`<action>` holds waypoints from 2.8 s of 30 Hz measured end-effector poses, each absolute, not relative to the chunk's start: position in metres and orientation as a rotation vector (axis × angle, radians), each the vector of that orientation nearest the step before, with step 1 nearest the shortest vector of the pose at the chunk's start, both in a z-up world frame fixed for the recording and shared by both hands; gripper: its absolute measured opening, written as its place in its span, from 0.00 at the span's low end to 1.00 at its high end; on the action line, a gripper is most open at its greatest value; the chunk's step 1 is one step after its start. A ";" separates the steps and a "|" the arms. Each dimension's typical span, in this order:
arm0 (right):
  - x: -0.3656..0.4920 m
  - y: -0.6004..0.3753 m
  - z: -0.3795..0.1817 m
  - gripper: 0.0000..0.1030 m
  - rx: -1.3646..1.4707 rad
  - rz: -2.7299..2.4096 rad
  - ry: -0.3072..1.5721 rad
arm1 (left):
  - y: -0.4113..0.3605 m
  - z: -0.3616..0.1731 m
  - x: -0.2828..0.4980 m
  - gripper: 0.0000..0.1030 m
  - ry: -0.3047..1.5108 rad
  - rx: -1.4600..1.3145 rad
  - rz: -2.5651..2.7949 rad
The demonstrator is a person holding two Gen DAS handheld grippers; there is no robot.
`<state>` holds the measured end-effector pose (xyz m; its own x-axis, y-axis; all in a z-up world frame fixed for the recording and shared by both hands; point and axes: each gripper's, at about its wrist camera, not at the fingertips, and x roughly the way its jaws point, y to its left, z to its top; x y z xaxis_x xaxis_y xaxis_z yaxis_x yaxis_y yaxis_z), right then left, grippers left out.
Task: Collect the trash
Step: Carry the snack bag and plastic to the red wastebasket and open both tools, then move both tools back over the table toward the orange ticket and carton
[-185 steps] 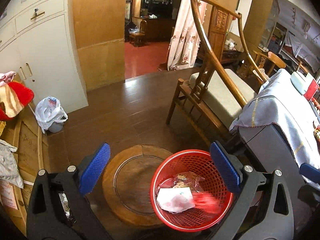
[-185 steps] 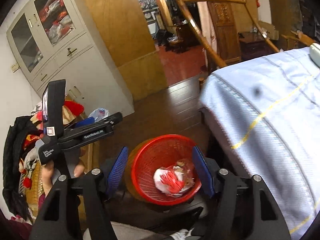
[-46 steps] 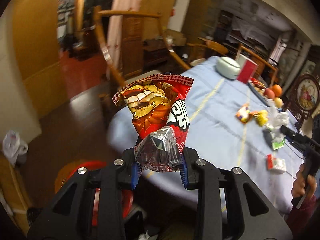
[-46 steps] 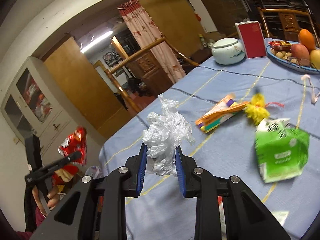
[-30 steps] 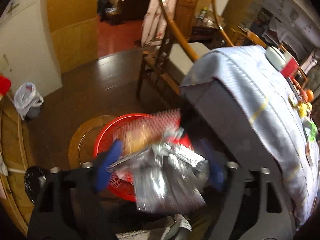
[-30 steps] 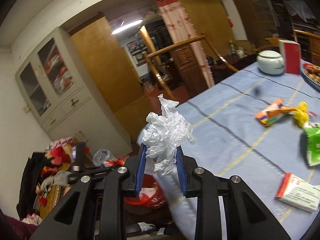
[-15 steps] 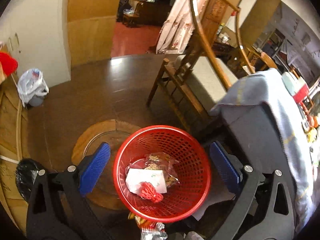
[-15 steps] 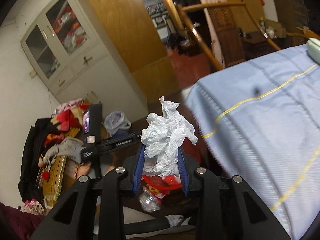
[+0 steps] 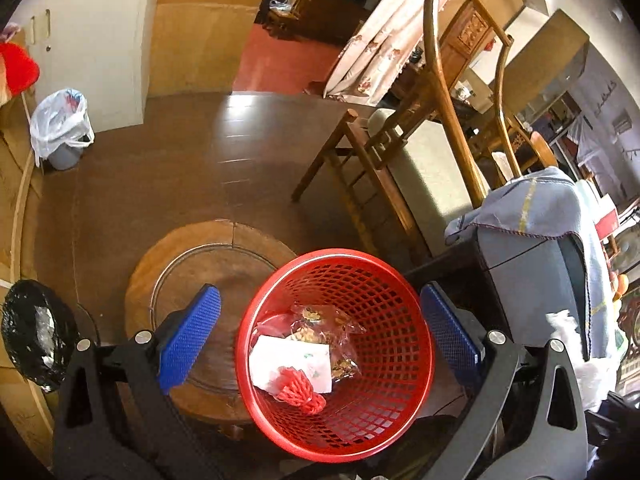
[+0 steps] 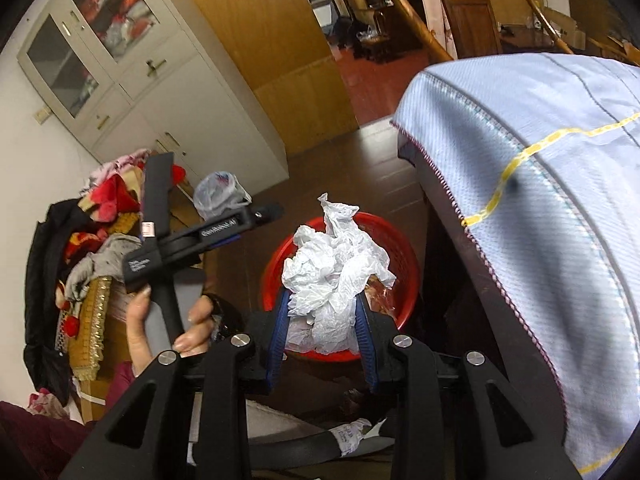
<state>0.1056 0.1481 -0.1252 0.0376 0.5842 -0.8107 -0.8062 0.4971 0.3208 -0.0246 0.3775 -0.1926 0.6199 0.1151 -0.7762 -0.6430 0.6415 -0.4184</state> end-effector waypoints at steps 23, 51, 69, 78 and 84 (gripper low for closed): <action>0.133 0.197 -0.146 0.65 -0.288 1.062 1.088 | 0.406 -0.202 -0.033 0.93 0.801 -0.712 0.606; 0.179 -0.146 -0.030 0.80 0.097 0.608 0.749 | 0.141 -0.047 0.090 0.93 0.747 -0.230 0.082; 0.269 -0.282 -0.018 0.89 0.214 0.328 0.691 | -0.002 -0.044 0.215 0.93 0.843 -0.031 -0.129; 0.281 -0.308 -0.033 0.90 0.280 0.274 0.691 | -0.039 -0.047 0.292 0.94 0.835 0.044 -0.157; 0.288 -0.315 -0.040 0.90 0.321 0.268 0.718 | -0.071 -0.061 0.333 0.94 0.875 0.116 -0.163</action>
<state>0.2879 -0.3149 -0.0404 0.7229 0.3467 -0.5977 -0.1294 0.9176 0.3758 0.3332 -0.0706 -0.0611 0.6298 -0.0947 -0.7709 0.1895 0.9813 0.0342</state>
